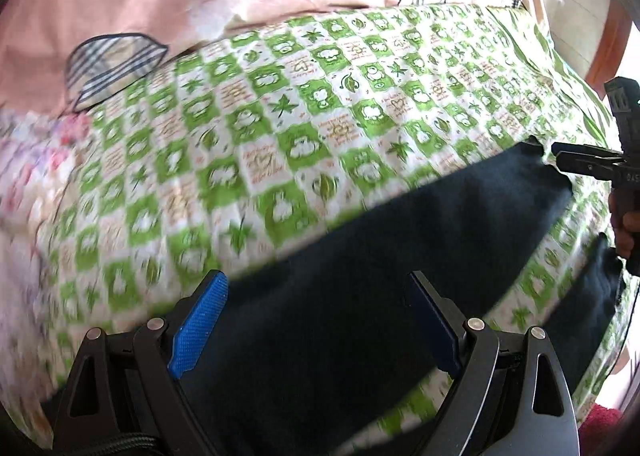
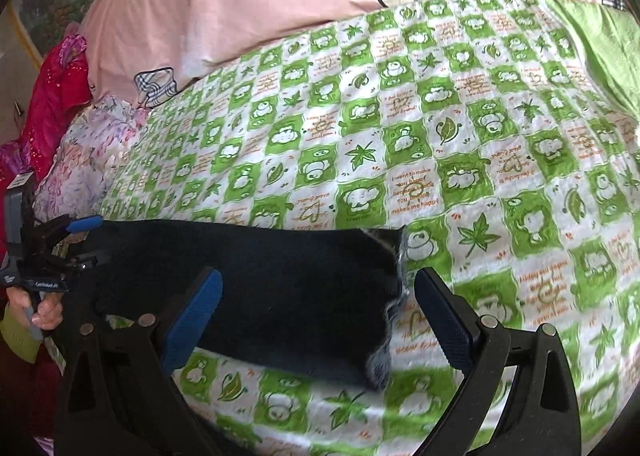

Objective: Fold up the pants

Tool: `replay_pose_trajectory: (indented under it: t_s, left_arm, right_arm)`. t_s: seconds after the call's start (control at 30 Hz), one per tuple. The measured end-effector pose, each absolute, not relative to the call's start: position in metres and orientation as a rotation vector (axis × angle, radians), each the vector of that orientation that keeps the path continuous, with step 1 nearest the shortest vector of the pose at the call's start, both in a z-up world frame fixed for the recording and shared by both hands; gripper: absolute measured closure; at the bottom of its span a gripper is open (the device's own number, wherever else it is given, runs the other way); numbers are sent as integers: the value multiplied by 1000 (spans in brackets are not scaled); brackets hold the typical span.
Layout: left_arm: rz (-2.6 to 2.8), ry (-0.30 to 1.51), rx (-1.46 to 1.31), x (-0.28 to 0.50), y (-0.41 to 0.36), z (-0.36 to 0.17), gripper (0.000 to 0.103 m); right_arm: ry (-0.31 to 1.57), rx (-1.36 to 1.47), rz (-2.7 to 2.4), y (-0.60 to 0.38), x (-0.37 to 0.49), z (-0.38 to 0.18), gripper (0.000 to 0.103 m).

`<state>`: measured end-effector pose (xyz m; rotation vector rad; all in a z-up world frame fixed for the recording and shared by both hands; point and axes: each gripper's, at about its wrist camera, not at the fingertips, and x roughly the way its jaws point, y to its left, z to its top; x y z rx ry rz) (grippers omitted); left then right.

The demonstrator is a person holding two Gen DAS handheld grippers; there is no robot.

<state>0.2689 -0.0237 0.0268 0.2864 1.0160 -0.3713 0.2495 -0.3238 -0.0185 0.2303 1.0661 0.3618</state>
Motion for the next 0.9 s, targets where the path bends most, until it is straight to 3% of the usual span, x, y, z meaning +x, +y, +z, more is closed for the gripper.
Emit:
replay_pose_trajectory:
  t_s: [0.23,0.3,0.4,0.43,0.47,0.5,0.53,0.9]
  left_arm:
    - [-459,1140,340,320,-34,-1,13]
    - [-484,1196,341,328,-35,-11,20]
    - [-529,1241,325,331,-36,-21,34]
    - [-545,1236,320,328,-36,-21,44]
    - [-561,1236,310,327,-35,-21,63]
    - [-585,1241,287,324,-35,-20,74]
    - [-604,1243,266,320,-35,-18,92]
    - [-584,1068,196,240,-28,35,98]
  right_arm:
    - [1089,182,431,-316,268,-29,6]
    - [1101,191,444,-318,274,-35,9]
    - [1132,205,452,-321,280,-44,31]
    - [1136,209,452,-322,282,-47,44]
    - [1138,216,454,-324,282,-48,61]
    - [1140,234,461,-328,284,-49,71]
    - [1141,262,470,-332,284,-49,90]
    - [957,209,570,-339,247,14,92]
